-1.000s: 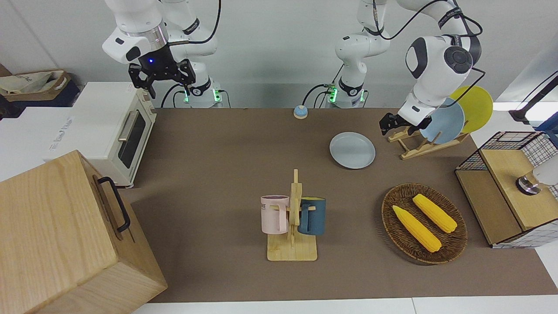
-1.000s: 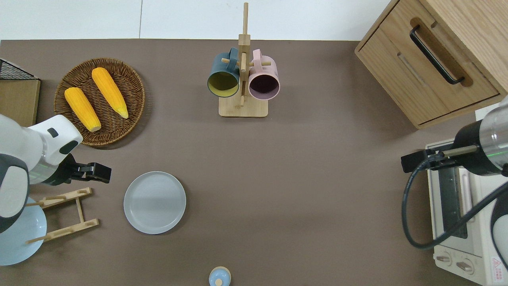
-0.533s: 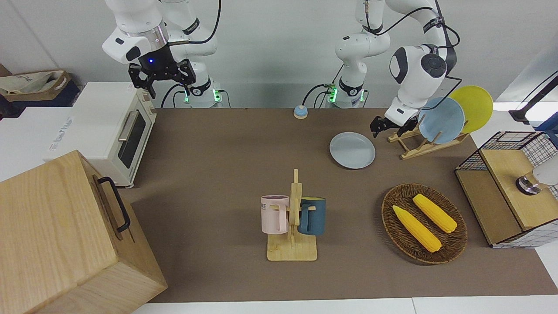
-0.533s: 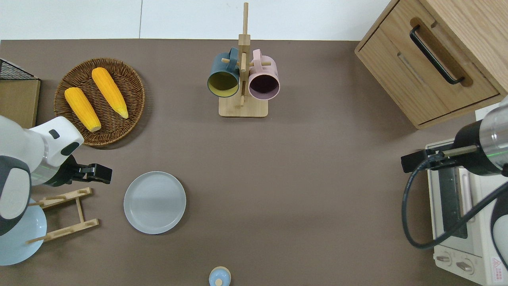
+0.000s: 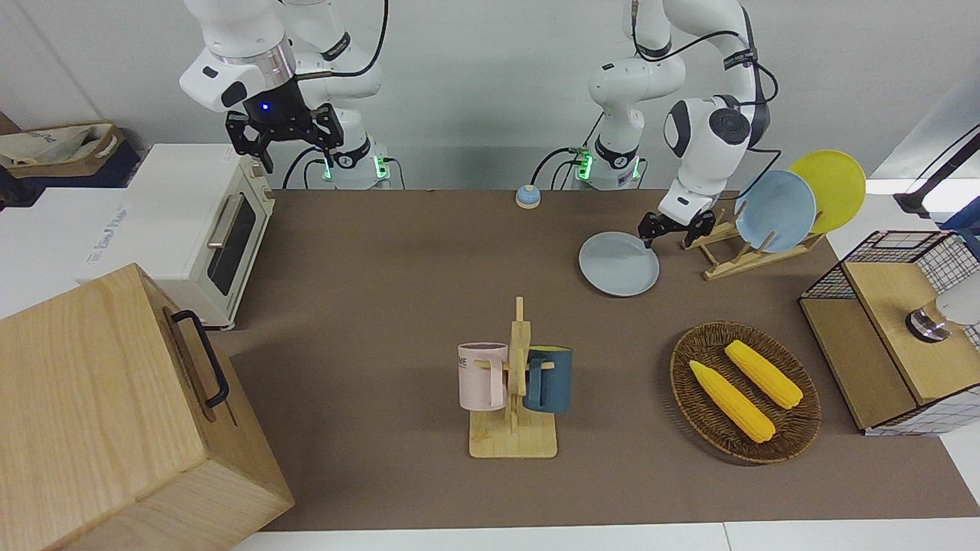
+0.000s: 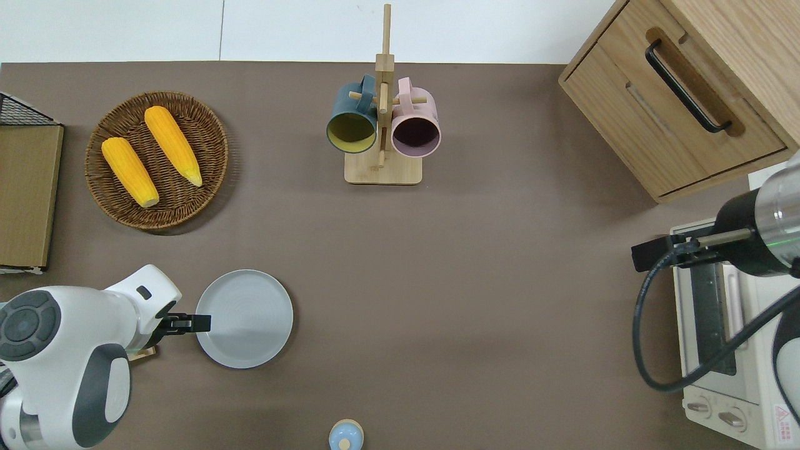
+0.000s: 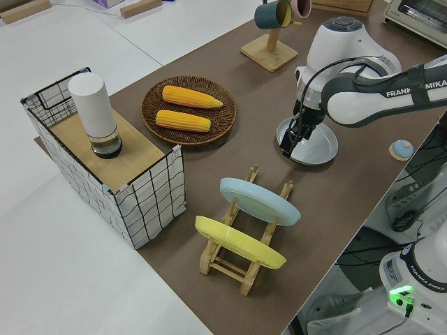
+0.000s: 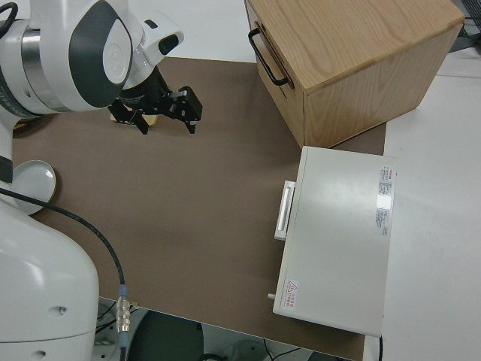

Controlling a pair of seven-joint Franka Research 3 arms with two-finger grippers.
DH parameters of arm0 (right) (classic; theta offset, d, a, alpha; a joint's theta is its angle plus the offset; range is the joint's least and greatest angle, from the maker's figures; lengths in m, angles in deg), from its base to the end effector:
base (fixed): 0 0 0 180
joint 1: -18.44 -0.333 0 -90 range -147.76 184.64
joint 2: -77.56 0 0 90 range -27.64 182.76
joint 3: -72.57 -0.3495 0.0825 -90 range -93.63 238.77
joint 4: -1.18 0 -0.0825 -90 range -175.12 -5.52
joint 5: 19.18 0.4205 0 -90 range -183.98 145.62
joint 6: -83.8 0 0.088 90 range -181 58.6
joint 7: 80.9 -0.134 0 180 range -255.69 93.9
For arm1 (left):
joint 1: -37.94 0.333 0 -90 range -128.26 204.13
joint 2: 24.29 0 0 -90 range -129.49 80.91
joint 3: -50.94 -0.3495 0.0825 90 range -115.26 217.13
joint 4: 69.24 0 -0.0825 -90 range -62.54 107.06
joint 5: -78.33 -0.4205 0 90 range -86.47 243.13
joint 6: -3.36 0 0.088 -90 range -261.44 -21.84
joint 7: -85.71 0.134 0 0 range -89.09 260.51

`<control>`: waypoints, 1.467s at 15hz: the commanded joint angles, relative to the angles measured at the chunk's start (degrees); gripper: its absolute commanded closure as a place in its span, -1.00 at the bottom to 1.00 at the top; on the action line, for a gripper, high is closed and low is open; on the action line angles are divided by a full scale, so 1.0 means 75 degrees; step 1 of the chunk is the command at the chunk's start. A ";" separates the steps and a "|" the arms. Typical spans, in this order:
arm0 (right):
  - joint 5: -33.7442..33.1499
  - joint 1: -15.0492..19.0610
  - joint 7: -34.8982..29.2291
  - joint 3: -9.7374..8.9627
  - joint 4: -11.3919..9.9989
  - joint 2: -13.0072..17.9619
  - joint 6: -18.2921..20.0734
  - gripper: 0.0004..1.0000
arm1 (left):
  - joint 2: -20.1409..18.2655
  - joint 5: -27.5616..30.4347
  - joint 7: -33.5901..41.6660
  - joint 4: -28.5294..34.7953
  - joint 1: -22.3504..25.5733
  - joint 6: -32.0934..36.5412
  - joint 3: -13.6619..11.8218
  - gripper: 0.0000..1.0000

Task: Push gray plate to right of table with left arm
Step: 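Move the left gripper down against the near edge of the gray plate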

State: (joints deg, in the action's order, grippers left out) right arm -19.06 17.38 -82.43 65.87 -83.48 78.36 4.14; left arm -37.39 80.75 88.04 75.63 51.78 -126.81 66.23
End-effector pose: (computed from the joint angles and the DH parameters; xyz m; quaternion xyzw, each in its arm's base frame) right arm 0.5596 0.0771 0.6705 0.9978 0.0544 -0.0366 0.0027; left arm 0.4539 -0.0104 0.3335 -0.9996 0.0152 0.0176 0.0138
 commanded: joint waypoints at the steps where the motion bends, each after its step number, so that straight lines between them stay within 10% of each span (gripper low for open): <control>1: 0.0078 0.0154 -0.0007 -0.0114 0.0061 0.0023 0.0110 -0.97 | -0.0140 0.0182 -0.0053 0.0465 -0.0100 -0.0572 0.0000 -1.00; 15: 0.0078 0.0154 -0.0007 -0.0114 0.0061 0.0023 0.0122 -0.97 | 0.0575 0.0193 -0.0065 0.0770 -0.0147 -0.1604 0.0000 -0.98; 22: 0.0078 0.0154 -0.0007 -0.0114 0.0061 0.0023 0.0110 -0.97 | 0.0622 0.0310 -0.0077 0.0770 -0.0147 -0.1593 0.0000 0.66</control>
State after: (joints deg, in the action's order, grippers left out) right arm -19.06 17.38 -82.43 65.87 -83.48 78.36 4.14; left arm -32.65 81.51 88.02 80.47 51.61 -137.36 66.63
